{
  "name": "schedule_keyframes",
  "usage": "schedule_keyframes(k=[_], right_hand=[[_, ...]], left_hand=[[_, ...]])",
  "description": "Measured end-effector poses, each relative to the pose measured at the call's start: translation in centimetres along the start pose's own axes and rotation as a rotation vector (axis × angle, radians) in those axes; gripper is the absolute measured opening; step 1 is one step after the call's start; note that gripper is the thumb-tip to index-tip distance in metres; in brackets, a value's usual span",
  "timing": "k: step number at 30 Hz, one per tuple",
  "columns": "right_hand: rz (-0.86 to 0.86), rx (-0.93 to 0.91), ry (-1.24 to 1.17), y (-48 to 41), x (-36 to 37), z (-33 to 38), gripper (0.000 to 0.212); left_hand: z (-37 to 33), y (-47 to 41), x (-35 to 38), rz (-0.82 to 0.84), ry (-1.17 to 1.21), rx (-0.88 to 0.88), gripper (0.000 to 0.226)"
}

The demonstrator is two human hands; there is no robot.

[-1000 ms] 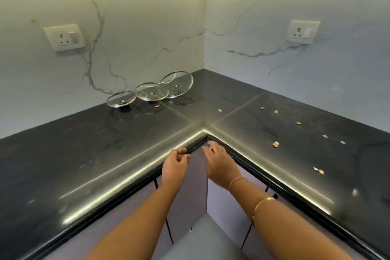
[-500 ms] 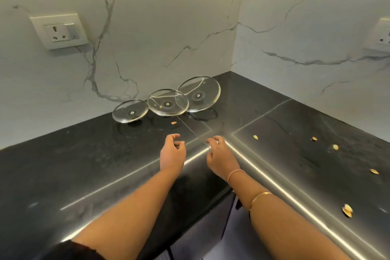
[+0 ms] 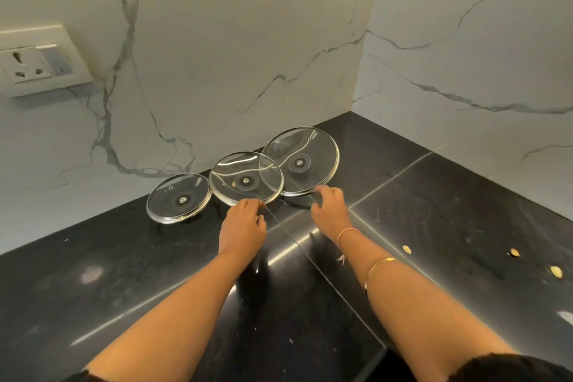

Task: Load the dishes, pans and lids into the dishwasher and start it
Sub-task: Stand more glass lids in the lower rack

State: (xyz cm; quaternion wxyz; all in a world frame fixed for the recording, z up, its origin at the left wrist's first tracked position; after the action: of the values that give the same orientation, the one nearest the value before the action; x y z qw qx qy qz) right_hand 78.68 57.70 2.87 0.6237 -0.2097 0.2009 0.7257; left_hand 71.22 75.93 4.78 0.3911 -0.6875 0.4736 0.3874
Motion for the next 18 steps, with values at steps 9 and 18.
schedule_keyframes(k=[9,18], right_hand=[[-0.203,0.359,-0.538,-7.1,0.9,-4.8,0.092],[-0.281,0.515,-0.949,-12.2,2.6,-8.0,0.028]], left_hand=[[-0.4,-3.9,1.6,0.016,-0.268,0.118,0.043],[1.2,-6.5,5.9,0.232,-0.473,0.021,0.063]])
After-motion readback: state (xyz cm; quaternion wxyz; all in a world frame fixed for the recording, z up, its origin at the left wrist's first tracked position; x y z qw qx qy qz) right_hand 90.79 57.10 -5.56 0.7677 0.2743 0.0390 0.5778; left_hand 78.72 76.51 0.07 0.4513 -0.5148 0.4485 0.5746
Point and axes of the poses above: each hand's wrist, its own y-axis away from the middle knuckle, its own x-axis out of the palm, z = x × y, the point moved 10 cm from there along -y, towards the middle knuckle, and after that the axes turned 8 degrees about -y, right-handed, at the moved point
